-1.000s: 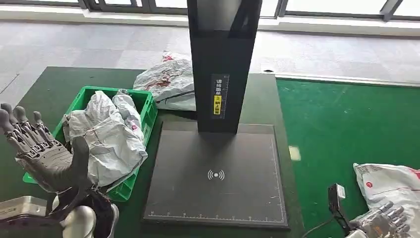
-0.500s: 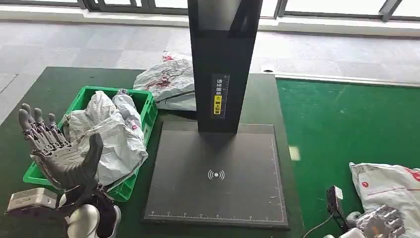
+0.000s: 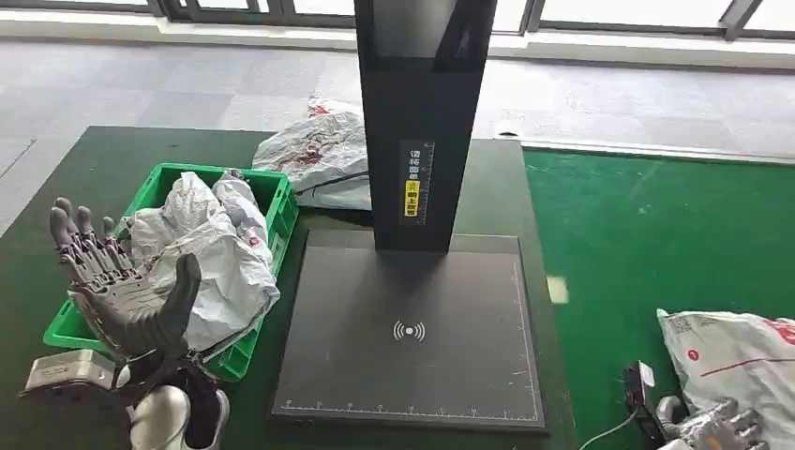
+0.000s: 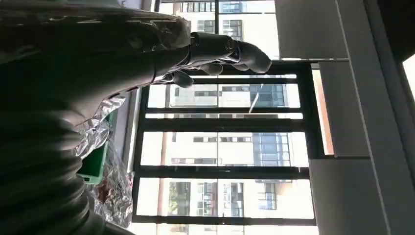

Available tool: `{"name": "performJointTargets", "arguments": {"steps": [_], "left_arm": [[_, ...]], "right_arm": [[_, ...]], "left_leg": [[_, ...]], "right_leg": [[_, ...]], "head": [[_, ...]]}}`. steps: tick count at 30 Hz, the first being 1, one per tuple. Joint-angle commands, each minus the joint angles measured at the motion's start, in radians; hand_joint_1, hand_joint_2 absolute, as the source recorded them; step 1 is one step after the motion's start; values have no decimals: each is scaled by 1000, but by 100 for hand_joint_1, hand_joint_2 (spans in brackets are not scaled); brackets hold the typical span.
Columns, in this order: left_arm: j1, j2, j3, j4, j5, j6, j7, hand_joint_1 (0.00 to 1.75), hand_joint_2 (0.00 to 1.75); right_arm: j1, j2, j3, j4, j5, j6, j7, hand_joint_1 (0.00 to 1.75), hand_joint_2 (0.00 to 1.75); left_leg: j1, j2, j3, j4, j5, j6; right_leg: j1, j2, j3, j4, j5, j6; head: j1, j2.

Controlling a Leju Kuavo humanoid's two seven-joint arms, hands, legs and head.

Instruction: Moved the parcel from conveyor to table for the left to box.

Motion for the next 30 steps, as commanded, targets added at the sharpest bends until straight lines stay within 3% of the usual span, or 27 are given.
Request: {"name": "performJointTargets", "arguments": {"steps": [1, 6, 9, 13, 16, 17, 18, 19, 22, 23, 24, 25, 27, 30], "left_arm": [[-71, -20, 52, 111, 3, -15, 3, 0, 175], [-79, -19, 55, 121, 10, -10, 3, 0, 175], [-69, -15, 56, 111, 12, -8, 3, 0, 175], [-55, 0, 48, 92, 23, -6, 3, 0, 175], [-54, 13, 41, 95, 27, -19, 3, 0, 175], [-55, 14, 40, 97, 27, -18, 3, 0, 175], [-60, 14, 41, 101, 27, -17, 3, 0, 175], [-67, 16, 38, 114, 25, -37, 3, 0, 175], [-108, 16, 45, 163, 41, -54, 3, 0, 175], [-117, 17, 47, 173, 42, -57, 3, 0, 175], [-122, 16, 48, 179, 43, -60, 3, 0, 175], [-136, 18, 45, 193, 38, -59, 3, 0, 175], [-138, 19, 44, 195, 38, -57, 3, 0, 175], [-145, 21, 37, 200, 38, -52, 3, 0, 175]], "right_arm": [[-15, 17, -116, 58, 3, 9, -33, 175, 175], [-13, 49, -122, 23, -1, -9, -113, 175, 175], [-69, 116, -150, 13, -111, 27, -386, 175, 175], [-101, 215, -53, -77, -233, 85, -686, 175, 175], [-108, 311, 93, -181, -381, 223, -948, 175, 175], [-104, 329, 132, -203, -385, 219, -918, 175, 175], [-103, 333, 145, -207, -426, 257, -955, 175, 175], [-98, 338, 184, -221, -587, 410, -1099, 175, 175], [-112, 362, 308, -178, -742, 587, -1179, 175, 175], [-108, 367, 365, -186, -795, 625, -1179, 175, 175], [-107, 367, 386, -185, -814, 635, -1179, 175, 175], [-103, 367, 491, -187, -912, 655, -1179, 175, 175], [-105, 367, 509, -181, -924, 649, -1179, 175, 175], [-105, 356, 612, -196, -1011, 612, -1179, 175, 175]], "left_leg": [[0, -2, 2, -2, 1, -1], [1, -2, 1, -1, 1, -1], [1, 1, 2, -2, 1, -1], [2, 8, 2, -1, 0, -1], [4, 17, 2, 0, -1, -3], [4, 21, 3, -1, -1, -4], [4, 19, 3, 0, -1, -4], [4, 19, 3, -1, 0, -4], [4, 14, 3, -2, 2, -7], [6, 18, 3, 0, 1, -7], [5, 20, 2, 0, 0, -8], [5, 27, -1, -1, 0, -9], [7, 33, -7, 0, -3, -14], [10, 54, -6, -2, -6, -19]], "right_leg": [[0, -1, 2, -2, 0, -1], [1, -1, 2, -1, 0, -1], [1, 2, 2, -2, 1, -1], [2, 8, 0, 0, 2, -1], [4, 17, -1, 1, 4, -3], [4, 22, -3, 1, 5, -5], [4, 20, -3, 2, 4, -4], [4, 19, -3, 2, 4, -5], [4, 15, -4, 4, 3, -5], [6, 20, -4, 4, 5, -5], [6, 21, -5, 5, 5, -7], [7, 28, -6, 6, 7, -9], [8, 34, -9, 6, 8, -11], [10, 54, -16, 8, 11, -19]], "head": [[0, 0], [0, 0], [0, 0], [0, 0], [0, 0], [0, 0], [0, 0], [0, 0], [0, 0], [0, 0], [1, 0], [0, 0], [1, 0], [2, 0]]}}
